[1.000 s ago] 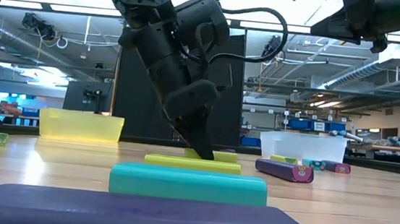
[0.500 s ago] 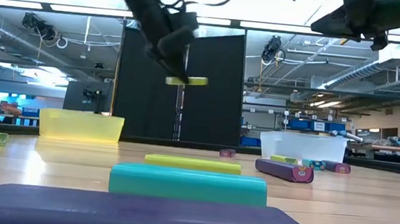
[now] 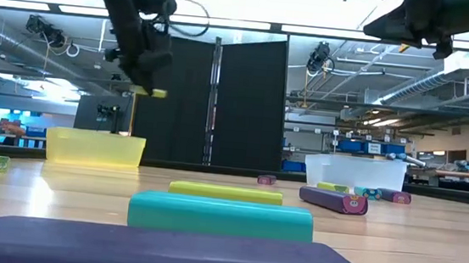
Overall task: Sort blocks
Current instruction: Put the light green block into the yellow transparent bin
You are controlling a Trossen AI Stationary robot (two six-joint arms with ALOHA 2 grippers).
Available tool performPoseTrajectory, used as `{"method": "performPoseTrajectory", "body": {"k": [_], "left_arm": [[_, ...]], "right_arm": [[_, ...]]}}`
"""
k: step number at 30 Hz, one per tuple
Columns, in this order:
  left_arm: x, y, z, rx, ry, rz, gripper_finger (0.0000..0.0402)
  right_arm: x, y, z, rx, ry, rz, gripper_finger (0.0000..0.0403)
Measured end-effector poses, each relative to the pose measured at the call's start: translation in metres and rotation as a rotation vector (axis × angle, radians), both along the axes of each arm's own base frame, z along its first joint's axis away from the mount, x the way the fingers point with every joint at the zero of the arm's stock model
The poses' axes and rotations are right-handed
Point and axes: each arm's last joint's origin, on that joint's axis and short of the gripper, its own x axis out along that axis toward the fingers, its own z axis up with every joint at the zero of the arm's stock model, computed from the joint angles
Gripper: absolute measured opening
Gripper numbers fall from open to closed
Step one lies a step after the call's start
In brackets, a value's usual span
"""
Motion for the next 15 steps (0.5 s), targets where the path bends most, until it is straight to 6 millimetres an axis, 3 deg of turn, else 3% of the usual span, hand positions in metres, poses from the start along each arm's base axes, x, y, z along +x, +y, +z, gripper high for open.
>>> {"method": "performPoseTrajectory", "body": {"k": [7, 15], "left_arm": [[-0.025, 0.022, -0.01, -0.099, 0.077, 0.105, 0.0108], [-0.044, 0.034, -0.026, -0.181, 0.091, 0.161, 0.0108]], "right_arm": [[0.0, 0.0, 0.0, 0.001, -0.004, 0.011, 0.0013], [0.001, 0.001, 0.0, 0.0, -0.009, 0.038, 0.0013]]}}
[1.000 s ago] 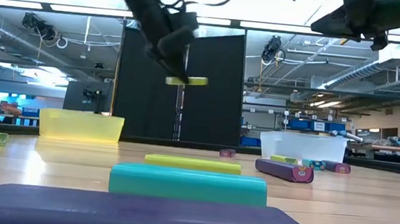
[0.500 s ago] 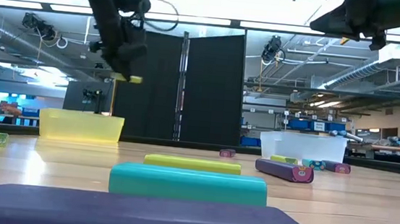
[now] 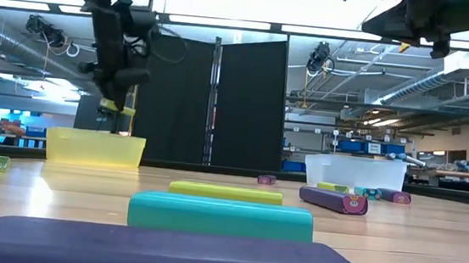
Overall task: Sort blocks
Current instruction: Put the light green block into the yellow transparent bin, then put the purple block into the white transparent bin
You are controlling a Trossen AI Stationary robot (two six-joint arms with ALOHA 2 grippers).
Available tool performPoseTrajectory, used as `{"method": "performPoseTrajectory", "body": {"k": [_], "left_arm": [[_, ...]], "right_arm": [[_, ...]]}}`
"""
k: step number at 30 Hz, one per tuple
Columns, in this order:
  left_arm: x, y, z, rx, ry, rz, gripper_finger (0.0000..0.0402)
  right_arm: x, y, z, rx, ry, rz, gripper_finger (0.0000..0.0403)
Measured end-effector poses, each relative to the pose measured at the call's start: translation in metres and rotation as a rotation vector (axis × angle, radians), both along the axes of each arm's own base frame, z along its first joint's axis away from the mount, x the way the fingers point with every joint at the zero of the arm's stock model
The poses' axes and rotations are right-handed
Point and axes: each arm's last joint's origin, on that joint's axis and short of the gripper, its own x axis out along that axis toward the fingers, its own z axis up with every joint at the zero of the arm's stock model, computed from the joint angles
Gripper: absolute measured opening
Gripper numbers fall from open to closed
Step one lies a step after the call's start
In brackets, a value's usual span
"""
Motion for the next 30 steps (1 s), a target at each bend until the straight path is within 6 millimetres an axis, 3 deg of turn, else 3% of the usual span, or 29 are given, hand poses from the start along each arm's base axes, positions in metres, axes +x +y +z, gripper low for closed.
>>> {"method": "performPoseTrajectory", "body": {"k": [4, 11, 15, 24, 30], "left_arm": [[-0.006, 0.0, -0.016, -0.009, 0.029, 0.025, 0.0119], [-0.004, -0.001, -0.022, -0.005, 0.005, 0.004, 0.0295], [-0.002, 0.0, -0.017, 0.026, -0.022, -0.004, 0.035], [0.027, -0.027, 0.02, 0.13, -0.386, -0.296, 0.0348], [0.045, -0.058, 0.051, 0.238, -0.615, -0.518, 0.0323]], "right_arm": [[0.0, 0.0, 0.0, 0.001, -0.001, 0.001, 0.0013], [0.0, 0.0, 0.001, 0.013, -0.015, 0.002, 0.0013], [0.0, 0.0, 0.001, 0.03, -0.03, 0.004, 0.0013], [0.004, 0.003, -0.01, 0.113, -0.05, 0.09, 0.0013], [0.041, 0.005, -0.017, 0.198, 0.035, 0.381, 0.0013]]}}
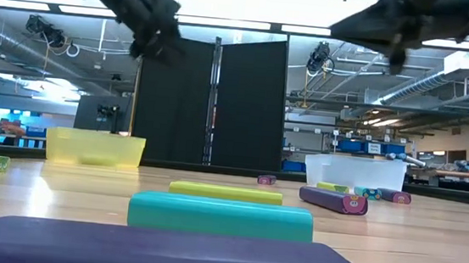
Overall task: Sort blocks
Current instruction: Put the purple block into the white transparent bin
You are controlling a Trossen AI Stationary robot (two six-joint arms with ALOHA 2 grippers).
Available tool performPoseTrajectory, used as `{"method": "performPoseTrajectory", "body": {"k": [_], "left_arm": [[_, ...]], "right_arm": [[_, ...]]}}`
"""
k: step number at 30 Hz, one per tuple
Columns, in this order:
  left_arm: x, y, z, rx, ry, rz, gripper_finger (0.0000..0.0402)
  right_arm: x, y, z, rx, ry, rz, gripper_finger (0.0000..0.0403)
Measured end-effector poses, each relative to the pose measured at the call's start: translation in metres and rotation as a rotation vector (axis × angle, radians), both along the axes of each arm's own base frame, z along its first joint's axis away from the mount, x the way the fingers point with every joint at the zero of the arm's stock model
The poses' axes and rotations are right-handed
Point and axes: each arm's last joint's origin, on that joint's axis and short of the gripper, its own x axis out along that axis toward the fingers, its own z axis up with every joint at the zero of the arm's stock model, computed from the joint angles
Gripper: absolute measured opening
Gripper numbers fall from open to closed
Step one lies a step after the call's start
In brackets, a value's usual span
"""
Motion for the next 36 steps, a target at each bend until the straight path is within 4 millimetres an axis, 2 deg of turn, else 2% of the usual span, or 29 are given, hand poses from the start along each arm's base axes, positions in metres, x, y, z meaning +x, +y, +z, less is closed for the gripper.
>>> {"method": "performPoseTrajectory", "body": {"k": [4, 7, 11, 16, 20, 23, 28, 32, 36], "left_arm": [[0.004, -0.015, 0.007, 0.012, -0.048, -0.075, 0.0311], [0.005, -0.024, 0.007, 0.004, -0.037, -0.11, 0.0303], [0.006, -0.032, 0.009, 0.006, -0.042, -0.141, 0.0296], [0.006, -0.037, 0.011, 0.01, -0.046, -0.164, 0.0293], [0.006, -0.037, 0.011, 0.011, -0.047, -0.161, 0.0292], [0.006, -0.037, 0.011, 0.011, -0.047, -0.162, 0.0292], [0.005, -0.037, 0.009, 0.002, -0.031, -0.162, 0.0292], [0.004, -0.037, 0.008, -0.004, -0.017, -0.162, 0.0292], [0.004, -0.037, 0.008, -0.006, -0.012, -0.162, 0.0292]], "right_arm": [[0.03, 0.004, -0.005, 0.039, 0.073, 0.071, 0.0013], [0.045, 0.004, -0.015, 0.121, 0.216, 0.014, 0.0017], [0.055, 0.007, -0.027, 0.195, 0.437, -0.077, 0.0038], [0.069, 0.017, -0.021, 0.287, 0.568, -0.109, 0.0089], [0.086, 0.03, -0.02, 0.343, 0.63, -0.058, 0.0145], [0.095, 0.037, -0.031, 0.371, 0.726, -0.071, 0.0188], [0.099, 0.04, -0.048, 0.431, 0.844, -0.215, 0.0247], [0.104, 0.043, -0.058, 0.494, 0.855, -0.262, 0.0276], [0.106, 0.044, -0.073, 0.526, 0.873, -0.319, 0.0284]]}}
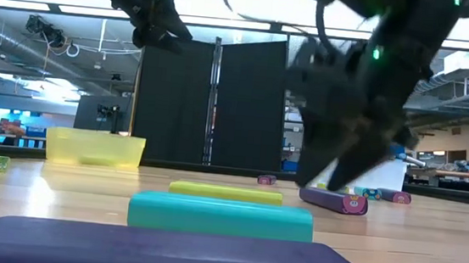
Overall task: Sort blocks
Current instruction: Put the purple block into the white transparent bin
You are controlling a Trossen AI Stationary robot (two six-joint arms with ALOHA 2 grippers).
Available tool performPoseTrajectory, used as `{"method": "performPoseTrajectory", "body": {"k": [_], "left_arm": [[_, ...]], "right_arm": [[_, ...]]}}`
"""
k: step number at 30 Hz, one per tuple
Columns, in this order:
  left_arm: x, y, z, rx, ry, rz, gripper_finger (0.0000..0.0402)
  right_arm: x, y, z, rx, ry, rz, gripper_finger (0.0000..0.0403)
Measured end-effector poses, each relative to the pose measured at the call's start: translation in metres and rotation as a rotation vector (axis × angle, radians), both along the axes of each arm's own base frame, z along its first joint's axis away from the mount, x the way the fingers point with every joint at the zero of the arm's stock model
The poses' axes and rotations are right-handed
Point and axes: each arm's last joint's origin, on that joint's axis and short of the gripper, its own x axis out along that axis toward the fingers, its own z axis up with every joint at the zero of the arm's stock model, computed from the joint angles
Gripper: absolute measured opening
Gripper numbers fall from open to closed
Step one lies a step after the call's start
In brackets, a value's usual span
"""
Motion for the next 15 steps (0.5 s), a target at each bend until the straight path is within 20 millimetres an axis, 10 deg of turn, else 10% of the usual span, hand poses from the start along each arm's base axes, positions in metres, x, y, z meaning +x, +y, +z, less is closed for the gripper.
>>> {"method": "performPoseTrajectory", "body": {"k": [8, 15], "left_arm": [[0.0, 0.0, 0.0, -0.001, 0.002, 0.0, 0.0292], [0.0, 0.0, 0.0, -0.001, 0.002, 0.0, 0.0292]], "right_arm": [[0.001, -0.001, -0.02, -0.031, 0.05, -0.062, 0.0251], [0.0, -0.001, -0.021, -0.033, 0.061, -0.047, 0.0136]]}}
